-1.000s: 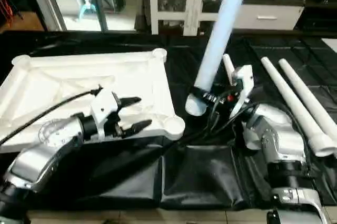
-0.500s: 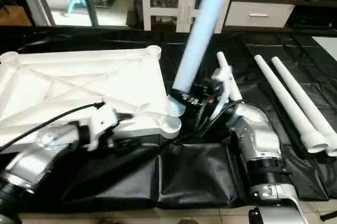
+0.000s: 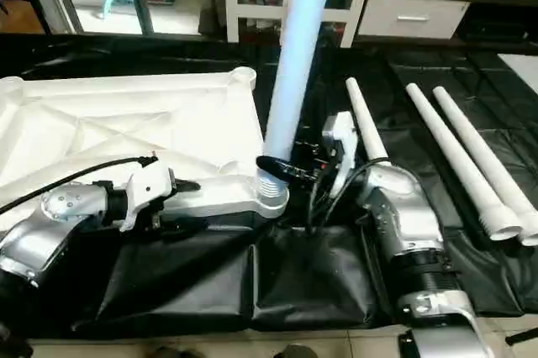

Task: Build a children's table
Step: Insert table leg to table base

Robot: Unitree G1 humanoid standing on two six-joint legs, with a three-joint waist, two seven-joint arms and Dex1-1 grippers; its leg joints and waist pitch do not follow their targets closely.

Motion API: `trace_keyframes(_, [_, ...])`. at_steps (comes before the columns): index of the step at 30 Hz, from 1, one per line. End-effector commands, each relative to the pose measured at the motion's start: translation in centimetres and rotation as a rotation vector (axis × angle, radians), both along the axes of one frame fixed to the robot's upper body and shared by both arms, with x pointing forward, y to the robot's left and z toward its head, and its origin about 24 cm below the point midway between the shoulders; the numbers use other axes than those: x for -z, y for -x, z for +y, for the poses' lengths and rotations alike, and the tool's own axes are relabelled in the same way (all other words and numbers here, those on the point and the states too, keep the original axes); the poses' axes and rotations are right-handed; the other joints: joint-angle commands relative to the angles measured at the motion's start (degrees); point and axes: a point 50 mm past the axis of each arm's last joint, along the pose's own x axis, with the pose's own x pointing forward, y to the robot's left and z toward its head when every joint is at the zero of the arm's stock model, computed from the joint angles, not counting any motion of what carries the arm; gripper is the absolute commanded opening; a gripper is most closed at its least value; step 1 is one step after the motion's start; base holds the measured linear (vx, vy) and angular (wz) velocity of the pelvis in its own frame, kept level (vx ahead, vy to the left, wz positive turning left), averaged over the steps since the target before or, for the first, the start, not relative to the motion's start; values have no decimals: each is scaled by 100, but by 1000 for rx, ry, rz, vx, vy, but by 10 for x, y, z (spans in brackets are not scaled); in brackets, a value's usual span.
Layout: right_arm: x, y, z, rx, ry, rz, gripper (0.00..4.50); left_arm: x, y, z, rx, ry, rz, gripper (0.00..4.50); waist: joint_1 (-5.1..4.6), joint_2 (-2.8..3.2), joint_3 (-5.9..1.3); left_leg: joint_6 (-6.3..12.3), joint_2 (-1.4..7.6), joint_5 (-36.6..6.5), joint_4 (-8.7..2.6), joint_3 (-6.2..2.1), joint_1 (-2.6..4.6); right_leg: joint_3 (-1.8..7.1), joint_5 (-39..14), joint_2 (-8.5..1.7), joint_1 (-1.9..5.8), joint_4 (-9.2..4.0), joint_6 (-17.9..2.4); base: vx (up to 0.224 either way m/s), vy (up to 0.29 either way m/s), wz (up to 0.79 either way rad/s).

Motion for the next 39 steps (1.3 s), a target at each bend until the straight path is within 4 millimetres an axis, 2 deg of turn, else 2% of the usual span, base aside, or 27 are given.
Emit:
trace_keyframes(1, [-6, -1, -2, 20, 13, -62, 189, 4, 0, 2, 13, -5, 38, 304, -3, 41, -296, 169, 292, -1178, -523, -180, 204, 218, -450, -397, 166, -506, -1624, 0, 0, 0])
trace_keyframes(4, [-6, 0, -3, 33, 1, -64, 189, 5, -1, 2, 16, 5, 47, 285, -5, 37, -290, 246, 299, -1116, -528, -180, 201, 220, -389, -401, 174, -504, -1659, 0, 0, 0])
trace_keyframes(6, [-3, 1, -3, 30, 4, -60, 189, 4, -1, 3, 22, 0, 54, 263, -12, 4, -266, 274, 306, -1148, -541, -177, 198, 222, -476, -401, 163, -519, -1641, 0, 0, 0])
trace_keyframes(8, [-1, 1, -2, 26, 4, -55, 189, 5, -1, 4, 27, -6, 63, 260, -15, 14, -252, 263, 310, -1202, -552, -183, 204, 223, -619, -402, 154, -530, -1615, 0, 0, 0])
trace_keyframes(9, [0, 0, -1, 21, 2, -53, 189, 6, 0, 5, 27, -10, 68, 240, -17, 18, -251, 257, 310, -1218, -553, -182, 205, 225, -650, -405, 152, -533, -1610, 0, 0, 0])
trace_keyframes(11, [0, -1, 2, 11, -4, -50, 189, 7, 0, 7, 26, -14, 73, 227, -26, 22, -243, 241, 312, -1251, -563, -185, 202, 227, -703, -407, 148, -539, -1601, 0, 0, 0])
trace_keyframes(13, [3, -2, 6, -12, -8, -39, 189, 8, 1, 10, 24, -27, 78, 217, -37, 4, -236, 247, 314, -1281, -573, -183, 209, 228, -750, -410, 136, -552, -1596, 0, 0, 0])
trace_keyframes(20, [10, -3, 10, -27, 7, -29, 189, 11, 3, 15, 28, -74, 94, 155, -40, 0, -196, 228, 325, -1341, -606, -177, 206, 240, -876, -417, 114, -575, -1561, 0, 0, 0])
trace_keyframes(21, [11, -3, 10, -30, 9, -29, 189, 12, 3, 16, 30, -81, 98, 135, -45, -1, -184, 210, 326, -1417, -618, -177, 210, 248, -1000, -422, 108, -592, -1543, 0, 0, 0])
trace_keyframes(25, [15, -3, 10, -42, 32, -17, 189, 15, 5, 16, 42, -99, 111, 118, -58, -23, -133, 86, 334, -1679, -662, -196, 219, 266, -1548, -433, 84, -644, -1418, 0, 0, 0])
trace_keyframes(30, [19, -4, 6, -34, 52, -18, 189, 16, 8, 14, 63, -97, 125, 74, -69, -26, -97, 14, 349, -1819, -688, -203, 230, 283, -1794, -442, 50, -668, -1402, 0, 0, 0])
trace_keyframes(35, [22, -6, 3, -20, 64, -21, 189, 16, 10, 16, 69, -101, 131, 40, -62, -28, -98, 55, 355, -1685, -698, -190, 224, 289, -1558, -439, 63, -656, -1450, 0, 0, 0])
trace_keyframes(39, [25, -6, 4, -11, 65, -23, 189, 16, 12, 18, 74, -106, 143, 9, -62, -25, -104, 188, 358, -1434, -707, -157, 223, 286, -1197, -441, 82, -649, -1550, 0, 0, 0])
